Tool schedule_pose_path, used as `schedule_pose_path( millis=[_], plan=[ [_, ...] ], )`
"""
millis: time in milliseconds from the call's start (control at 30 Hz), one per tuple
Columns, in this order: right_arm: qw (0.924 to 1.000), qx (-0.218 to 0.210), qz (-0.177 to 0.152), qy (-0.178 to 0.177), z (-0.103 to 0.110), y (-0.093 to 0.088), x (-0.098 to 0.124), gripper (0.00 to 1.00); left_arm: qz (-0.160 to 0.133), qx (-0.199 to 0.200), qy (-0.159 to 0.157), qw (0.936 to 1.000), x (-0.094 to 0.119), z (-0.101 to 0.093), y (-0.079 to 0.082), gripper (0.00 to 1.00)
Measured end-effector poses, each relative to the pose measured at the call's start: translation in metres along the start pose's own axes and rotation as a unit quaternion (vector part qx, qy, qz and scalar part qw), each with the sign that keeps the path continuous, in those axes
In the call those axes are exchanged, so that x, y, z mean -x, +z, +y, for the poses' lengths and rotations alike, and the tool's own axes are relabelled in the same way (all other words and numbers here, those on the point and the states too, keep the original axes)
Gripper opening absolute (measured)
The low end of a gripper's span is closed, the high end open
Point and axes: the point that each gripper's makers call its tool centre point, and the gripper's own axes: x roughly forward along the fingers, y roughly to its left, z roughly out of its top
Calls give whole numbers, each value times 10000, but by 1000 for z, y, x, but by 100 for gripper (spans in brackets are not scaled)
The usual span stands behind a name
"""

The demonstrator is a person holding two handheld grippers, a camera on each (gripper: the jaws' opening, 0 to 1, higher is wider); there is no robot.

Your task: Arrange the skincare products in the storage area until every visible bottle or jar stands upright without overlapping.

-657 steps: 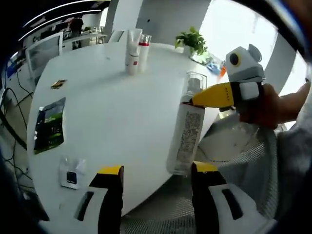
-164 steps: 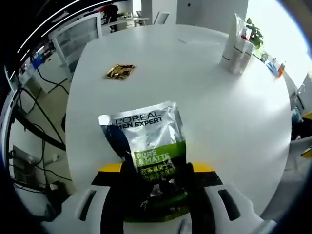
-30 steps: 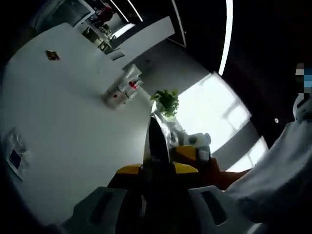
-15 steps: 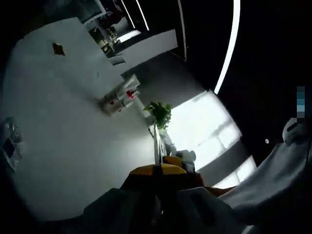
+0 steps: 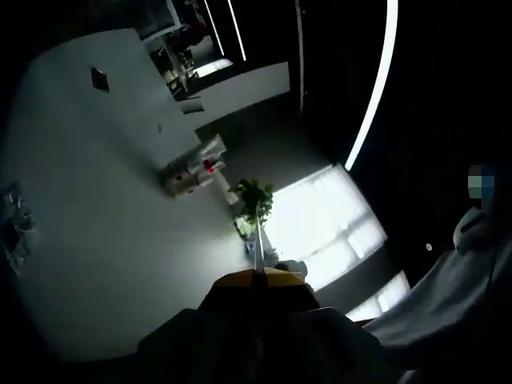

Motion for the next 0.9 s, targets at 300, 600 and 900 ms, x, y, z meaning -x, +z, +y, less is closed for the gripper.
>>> schedule_pose_path(
  millis=[300, 600, 900],
  plan=[
    [9985, -252, 479, 60, 1, -15, 2, 0, -148, 394, -155, 9990, -5, -4, 2, 0],
    [9984, -41, 514, 216, 10, -20, -2, 0, 349, 263, -349, 9984, -7, -13, -16, 0],
    [9951, 75, 961, 207, 10, -37, -6, 0, 167, 202, -299, 9992, -6, -10, -10, 0]
  ],
)
